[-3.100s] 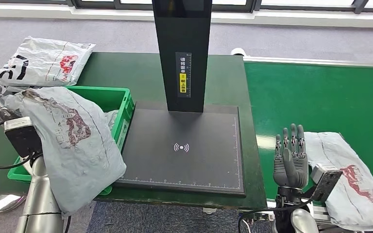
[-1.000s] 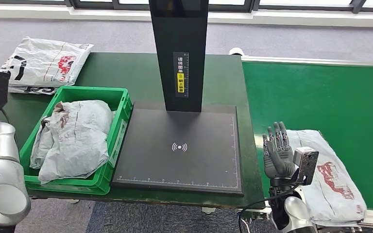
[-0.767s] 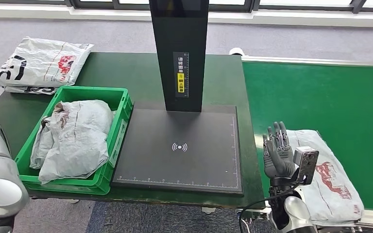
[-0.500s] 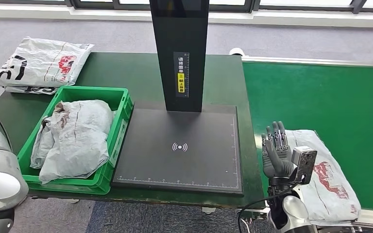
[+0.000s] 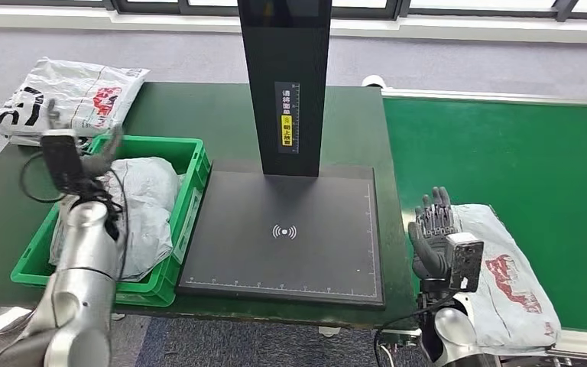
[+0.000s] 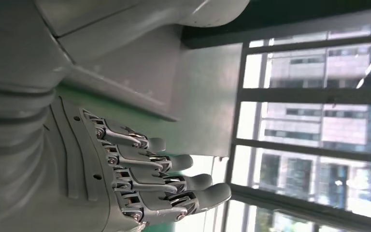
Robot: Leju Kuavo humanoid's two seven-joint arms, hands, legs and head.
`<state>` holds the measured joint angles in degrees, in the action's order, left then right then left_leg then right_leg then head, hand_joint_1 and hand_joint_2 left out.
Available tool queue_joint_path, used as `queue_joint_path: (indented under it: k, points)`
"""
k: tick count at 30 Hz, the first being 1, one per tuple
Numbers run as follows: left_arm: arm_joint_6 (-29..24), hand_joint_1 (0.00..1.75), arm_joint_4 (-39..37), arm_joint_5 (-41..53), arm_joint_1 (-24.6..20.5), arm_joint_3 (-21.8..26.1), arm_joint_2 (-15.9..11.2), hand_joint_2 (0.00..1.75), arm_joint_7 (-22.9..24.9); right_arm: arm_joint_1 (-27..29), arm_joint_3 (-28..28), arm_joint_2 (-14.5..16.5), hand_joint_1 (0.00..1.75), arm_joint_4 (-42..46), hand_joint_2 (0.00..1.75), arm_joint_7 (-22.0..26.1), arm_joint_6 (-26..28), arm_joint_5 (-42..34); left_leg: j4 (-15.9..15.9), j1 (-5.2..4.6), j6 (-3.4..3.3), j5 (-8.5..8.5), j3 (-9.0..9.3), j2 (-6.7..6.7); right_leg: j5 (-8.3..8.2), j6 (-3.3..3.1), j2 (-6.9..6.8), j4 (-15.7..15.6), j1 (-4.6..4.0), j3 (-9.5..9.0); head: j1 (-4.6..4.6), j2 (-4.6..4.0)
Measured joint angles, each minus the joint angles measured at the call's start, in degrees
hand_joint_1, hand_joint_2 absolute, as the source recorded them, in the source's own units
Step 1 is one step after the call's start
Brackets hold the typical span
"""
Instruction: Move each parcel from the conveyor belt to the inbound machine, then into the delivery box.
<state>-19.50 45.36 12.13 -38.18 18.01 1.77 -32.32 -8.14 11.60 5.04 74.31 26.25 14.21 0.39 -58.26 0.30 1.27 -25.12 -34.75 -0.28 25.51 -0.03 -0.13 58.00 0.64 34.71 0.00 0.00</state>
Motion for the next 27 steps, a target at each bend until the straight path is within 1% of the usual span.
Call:
queue_joint_path:
  k: [3,5,7,10,13,16,23,27]
  points:
    - [1.3,0.00,2.8,-6.0,2.8,-11.5,3.0,1.75,0.4,-1.9,2.2,0.8,0.00,-0.3,1.75,0.4,3.5,2.8,0.0,-0.07,-0.01,0.00,-0.01,-0.01,0.00,0.01,-0.01,0.0,0.00,0.00,0.00,0.00]
    - [2.5,0.00,3.4,-8.1,3.7,-17.6,4.6,1.75,0.4,-2.8,3.4,1.4,0.00,-0.6,1.75,0.4,5.2,4.2,0.0,-0.08,-0.01,0.00,-0.01,-0.02,0.00,0.00,-0.02,0.0,0.00,0.00,0.00,0.00]
    - [3.3,0.00,3.7,-9.4,4.2,-22.3,5.9,1.75,0.4,-3.5,4.2,1.8,0.00,-1.0,1.75,0.4,6.2,5.0,0.0,-0.08,-0.01,0.00,-0.01,0.00,0.00,0.00,-0.02,0.0,-0.01,0.00,0.00,0.00]
    - [4.7,0.00,4.0,-10.5,4.6,-27.0,7.6,1.75,0.8,-4.5,4.8,2.1,0.00,-1.8,1.75,0.4,7.3,5.8,0.0,-0.07,-0.01,0.00,0.00,0.02,0.00,0.00,-0.01,0.0,-0.02,0.01,0.00,0.00]
    - [6.1,0.00,4.0,-11.1,4.8,-30.8,8.8,1.75,1.5,-5.1,5.5,2.2,0.00,-2.8,1.75,0.2,8.6,6.6,0.0,-0.07,-0.01,0.00,-0.01,0.02,0.00,0.00,0.00,0.0,-0.03,0.02,0.00,0.00]
    - [6.3,0.00,4.0,-11.1,4.9,-33.2,9.6,1.75,1.6,-5.3,5.8,2.4,0.00,-3.5,1.75,0.2,8.9,6.8,0.0,-0.06,-0.01,0.00,-0.02,0.00,0.01,0.01,-0.01,0.0,-0.03,0.02,0.01,0.00]
    - [6.4,0.00,3.9,-11.2,5.0,-35.5,10.3,1.75,1.6,-5.6,6.1,2.7,0.00,-4.6,1.75,0.1,9.5,7.2,0.0,-0.06,-0.01,0.00,-0.02,0.02,0.01,0.01,0.03,0.0,-0.02,0.03,0.01,0.00]
    - [8.5,0.00,2.2,-11.7,4.7,-37.1,11.3,1.75,2.6,-6.1,6.5,2.8,0.00,-5.7,1.75,-1.6,12.1,9.8,0.0,-0.07,-0.01,0.00,-0.02,0.02,0.01,0.01,0.01,0.0,-0.02,0.03,0.01,0.00]
